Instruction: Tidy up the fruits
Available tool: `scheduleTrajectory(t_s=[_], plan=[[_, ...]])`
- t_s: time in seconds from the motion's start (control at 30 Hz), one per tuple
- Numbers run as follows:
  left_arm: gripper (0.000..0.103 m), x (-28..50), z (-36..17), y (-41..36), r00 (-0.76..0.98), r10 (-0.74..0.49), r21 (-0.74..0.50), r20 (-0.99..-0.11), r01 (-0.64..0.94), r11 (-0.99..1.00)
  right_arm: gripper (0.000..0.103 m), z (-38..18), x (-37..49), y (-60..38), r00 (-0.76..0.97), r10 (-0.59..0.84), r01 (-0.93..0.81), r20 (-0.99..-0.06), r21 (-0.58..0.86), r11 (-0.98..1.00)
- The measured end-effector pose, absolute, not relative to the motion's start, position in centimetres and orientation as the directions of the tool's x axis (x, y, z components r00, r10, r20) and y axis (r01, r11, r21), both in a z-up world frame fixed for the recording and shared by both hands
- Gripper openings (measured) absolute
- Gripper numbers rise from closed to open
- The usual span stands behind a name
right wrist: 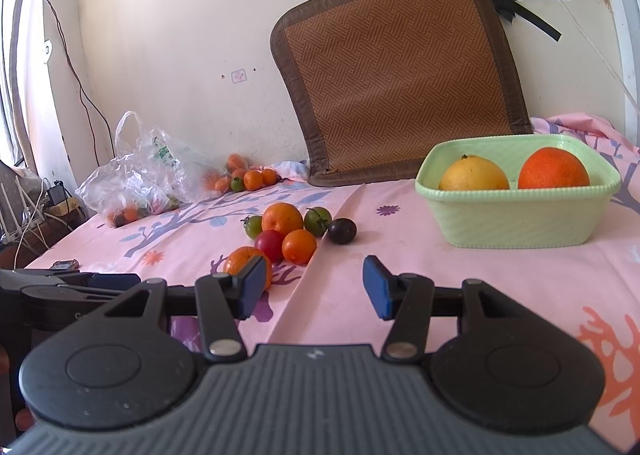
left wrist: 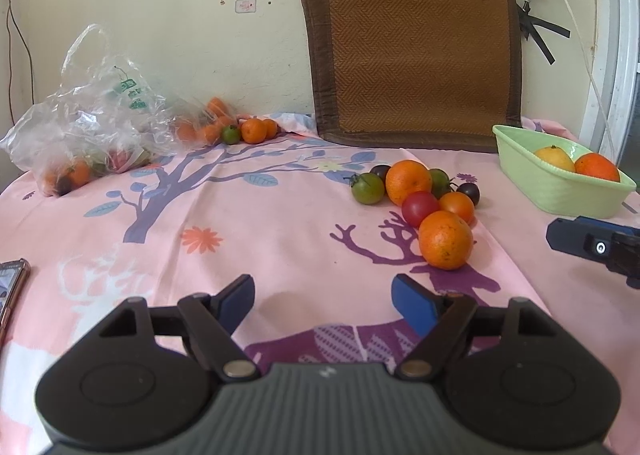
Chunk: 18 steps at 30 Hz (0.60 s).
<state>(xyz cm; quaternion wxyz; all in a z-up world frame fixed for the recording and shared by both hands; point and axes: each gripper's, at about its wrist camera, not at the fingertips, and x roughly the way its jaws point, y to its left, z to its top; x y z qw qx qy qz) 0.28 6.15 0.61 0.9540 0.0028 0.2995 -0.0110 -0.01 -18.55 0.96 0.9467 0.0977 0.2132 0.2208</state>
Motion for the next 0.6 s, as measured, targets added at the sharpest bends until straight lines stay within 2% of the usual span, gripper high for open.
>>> scheduleTrajectory(t_s=[0.6], plan=[[0.078, 0.15, 0.64, 5.98, 0.822, -0.037, -0.006, -0.568, 0.041, 0.999, 0.056, 1.03, 0.00, -18.54, 0.812, 0.460, -0.377, -0.360, 0.280, 0.883]])
